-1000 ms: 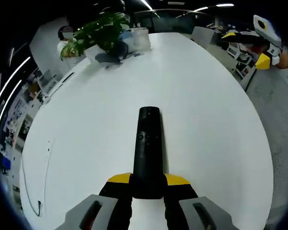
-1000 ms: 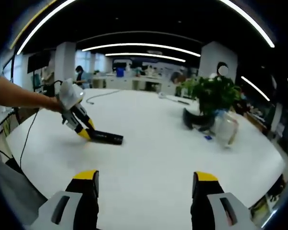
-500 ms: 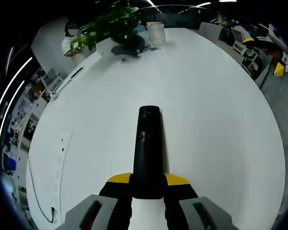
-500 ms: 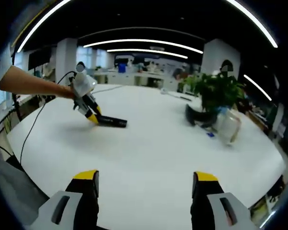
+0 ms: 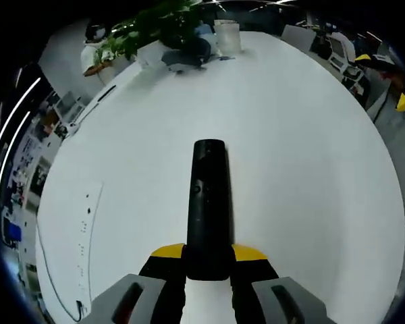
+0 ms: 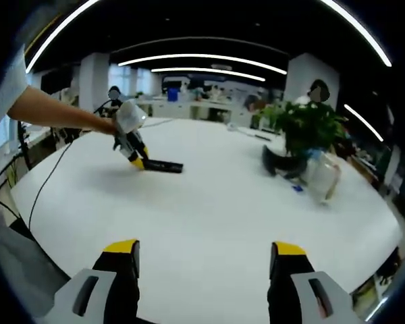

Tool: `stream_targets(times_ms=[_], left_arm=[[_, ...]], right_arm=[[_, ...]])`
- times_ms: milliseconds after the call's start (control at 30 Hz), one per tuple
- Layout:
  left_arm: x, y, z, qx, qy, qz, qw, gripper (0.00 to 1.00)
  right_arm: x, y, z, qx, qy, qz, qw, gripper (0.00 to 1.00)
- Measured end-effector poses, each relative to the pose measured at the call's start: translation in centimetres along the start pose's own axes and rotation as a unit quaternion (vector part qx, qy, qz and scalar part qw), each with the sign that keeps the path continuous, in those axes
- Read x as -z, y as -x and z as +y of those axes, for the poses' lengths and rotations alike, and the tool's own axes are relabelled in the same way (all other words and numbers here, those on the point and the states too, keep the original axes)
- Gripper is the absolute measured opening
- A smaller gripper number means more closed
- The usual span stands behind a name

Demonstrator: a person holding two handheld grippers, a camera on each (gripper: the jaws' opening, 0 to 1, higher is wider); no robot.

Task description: Press the specified remote control buttons in sequence, fully releasing each button before pressing the next.

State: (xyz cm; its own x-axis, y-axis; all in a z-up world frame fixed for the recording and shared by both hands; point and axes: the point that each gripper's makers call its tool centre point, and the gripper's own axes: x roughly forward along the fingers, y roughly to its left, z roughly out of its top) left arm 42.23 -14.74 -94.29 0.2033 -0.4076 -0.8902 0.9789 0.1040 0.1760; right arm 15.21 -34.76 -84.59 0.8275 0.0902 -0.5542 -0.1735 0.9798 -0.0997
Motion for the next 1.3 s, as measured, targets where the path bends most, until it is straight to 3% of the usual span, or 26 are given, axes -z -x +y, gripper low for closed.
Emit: stream_targets(times_ms=[233, 367, 433, 467, 500, 600, 700, 800, 933, 1100, 1167, 1300], left_arm=[[0.1, -0.1, 0.2, 0.014, 0.009, 0.002, 0.9999, 0.24], [0.2, -0.1, 0.3, 0.023, 0.045, 0.000, 0.9987, 0.24], [0.3, 0.1, 0.2, 0.022, 0.041, -0.005, 0.9989, 0.24], [0.3, 0.1, 0.2, 0.018, 0.039, -0.007, 0.9991, 0.26], [0.2, 0.2, 0.9, -0.006, 0.032, -0.008, 0.9994, 0.29], [0.3, 0.2, 0.9, -0.020, 0.034, -0.005, 0.9992, 0.34], [0.5, 0.4, 1.4, -0.056, 0.071, -0.001, 0.9959, 0.36], [0.8, 0.8, 1.7, -0.095, 0.118, -0.017, 0.9883, 0.43], [1.0, 1.4, 0.9, -0.119, 0.183, -0.052, 0.9744, 0.60], [1.2, 3.0, -0.8, -0.147, 0.255, -0.100, 0.9505, 0.73], [1.1, 3.7, -2.3, -0.147, 0.296, -0.129, 0.9349, 0.81], [1.5, 5.2, -4.5, -0.159, 0.323, -0.152, 0.9206, 0.90]], right_arm=[[-0.1, 0.0, 0.1, -0.002, 0.002, -0.001, 1.0000, 0.78], [-0.3, 0.1, 0.2, -0.007, -0.002, -0.009, 0.9999, 0.78], [-0.3, 0.1, 0.3, -0.009, -0.001, -0.009, 0.9999, 0.78], [-0.3, 0.1, 0.4, -0.009, 0.000, -0.009, 0.9999, 0.78], [-0.4, 0.1, 0.5, -0.011, 0.002, -0.010, 0.9999, 0.78], [-0.6, 0.2, 0.6, -0.013, 0.004, -0.016, 0.9998, 0.78], [-0.8, 0.3, 0.8, -0.020, 0.002, -0.023, 0.9995, 0.79], [-1.0, 0.4, 1.0, -0.025, 0.004, -0.028, 0.9993, 0.79], [-1.2, 0.6, 1.0, -0.027, 0.003, -0.035, 0.9990, 0.79], [-1.5, 0.8, 0.9, -0.027, -0.002, -0.045, 0.9986, 0.79], [-1.6, 0.8, 0.8, -0.027, -0.008, -0.048, 0.9985, 0.80], [-2.0, 1.1, 0.9, -0.032, -0.014, -0.059, 0.9977, 0.81]])
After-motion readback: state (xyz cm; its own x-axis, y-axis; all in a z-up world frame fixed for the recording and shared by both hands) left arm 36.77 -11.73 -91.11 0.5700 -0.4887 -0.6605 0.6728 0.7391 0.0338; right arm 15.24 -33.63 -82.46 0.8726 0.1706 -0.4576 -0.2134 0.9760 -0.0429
